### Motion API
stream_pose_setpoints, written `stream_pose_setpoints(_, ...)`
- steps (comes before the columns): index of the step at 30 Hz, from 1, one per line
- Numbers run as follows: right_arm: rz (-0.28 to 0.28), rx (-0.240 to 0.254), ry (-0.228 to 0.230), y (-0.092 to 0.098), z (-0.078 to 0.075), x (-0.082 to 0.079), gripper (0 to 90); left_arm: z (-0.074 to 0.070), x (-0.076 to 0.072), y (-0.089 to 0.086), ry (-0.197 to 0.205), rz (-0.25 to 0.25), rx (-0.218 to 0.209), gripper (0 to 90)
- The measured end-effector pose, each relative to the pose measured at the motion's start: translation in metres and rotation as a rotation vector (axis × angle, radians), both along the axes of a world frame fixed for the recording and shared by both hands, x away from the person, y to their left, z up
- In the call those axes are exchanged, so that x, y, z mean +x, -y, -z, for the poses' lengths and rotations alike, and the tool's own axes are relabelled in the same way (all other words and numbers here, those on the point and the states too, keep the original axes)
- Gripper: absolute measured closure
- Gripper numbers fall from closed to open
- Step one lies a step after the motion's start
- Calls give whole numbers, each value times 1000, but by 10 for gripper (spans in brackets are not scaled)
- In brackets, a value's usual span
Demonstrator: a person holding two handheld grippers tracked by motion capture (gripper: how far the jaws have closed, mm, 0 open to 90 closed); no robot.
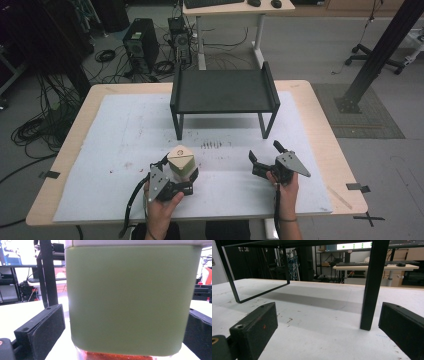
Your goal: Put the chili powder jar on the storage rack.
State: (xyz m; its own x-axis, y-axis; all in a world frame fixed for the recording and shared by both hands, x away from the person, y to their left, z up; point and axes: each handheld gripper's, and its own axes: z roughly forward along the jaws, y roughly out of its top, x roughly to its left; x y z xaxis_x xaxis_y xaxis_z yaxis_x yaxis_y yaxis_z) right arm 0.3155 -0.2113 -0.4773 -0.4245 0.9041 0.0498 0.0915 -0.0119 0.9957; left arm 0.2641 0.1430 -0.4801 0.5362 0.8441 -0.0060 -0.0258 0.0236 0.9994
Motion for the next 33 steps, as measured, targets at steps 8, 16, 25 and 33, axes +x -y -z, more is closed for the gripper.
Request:
stream_pose_setpoints(8, 0, -1, -1, 0, 0, 0, 20, 0, 0, -1, 6, -16, -15, 2)
stream_pose_setpoints(16, 0, -1, -1, 0, 0, 0, 21, 0, -1, -1, 8, -7, -13, 2)
stream_pose_setpoints(25, 1, 0, 1, 0, 0, 0, 21, 0, -1, 0, 12, -9, -8, 2)
stream_pose_setpoints(33, 2, 1, 3, 0, 0, 0, 20, 0, -1, 0, 11, -10, -5, 2)
